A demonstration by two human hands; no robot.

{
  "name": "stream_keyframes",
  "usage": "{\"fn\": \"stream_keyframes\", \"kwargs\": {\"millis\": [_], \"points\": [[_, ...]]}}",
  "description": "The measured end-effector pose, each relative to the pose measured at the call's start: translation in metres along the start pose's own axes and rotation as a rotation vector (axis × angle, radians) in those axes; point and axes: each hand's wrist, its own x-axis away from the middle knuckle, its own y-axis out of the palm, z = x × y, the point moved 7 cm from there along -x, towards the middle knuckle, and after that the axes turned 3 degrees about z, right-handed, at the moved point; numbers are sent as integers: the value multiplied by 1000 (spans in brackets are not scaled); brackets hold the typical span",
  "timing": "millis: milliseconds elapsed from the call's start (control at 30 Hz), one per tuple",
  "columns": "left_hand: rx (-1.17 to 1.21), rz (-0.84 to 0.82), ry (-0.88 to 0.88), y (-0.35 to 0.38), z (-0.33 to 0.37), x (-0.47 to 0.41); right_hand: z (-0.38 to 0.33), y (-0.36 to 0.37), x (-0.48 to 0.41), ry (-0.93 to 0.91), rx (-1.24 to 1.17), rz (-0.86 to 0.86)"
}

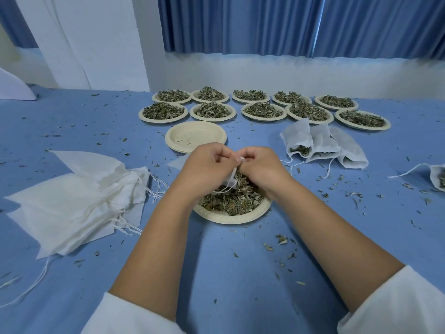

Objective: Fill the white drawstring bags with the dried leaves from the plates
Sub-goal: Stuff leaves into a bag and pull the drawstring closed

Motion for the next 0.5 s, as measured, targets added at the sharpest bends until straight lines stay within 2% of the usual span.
{"fn": "stream_keyframes", "kwargs": {"millis": [167, 300, 500], "points": [[-40, 187, -4, -15, -4, -4, -10, -4, 3, -25, -8, 1], [37, 313, -45, -29, -10, -8, -17, -2, 9, 74, -67, -194], [43, 420, -53, -40, -11, -7, -15, 1, 15, 186, -39, -311]]}}
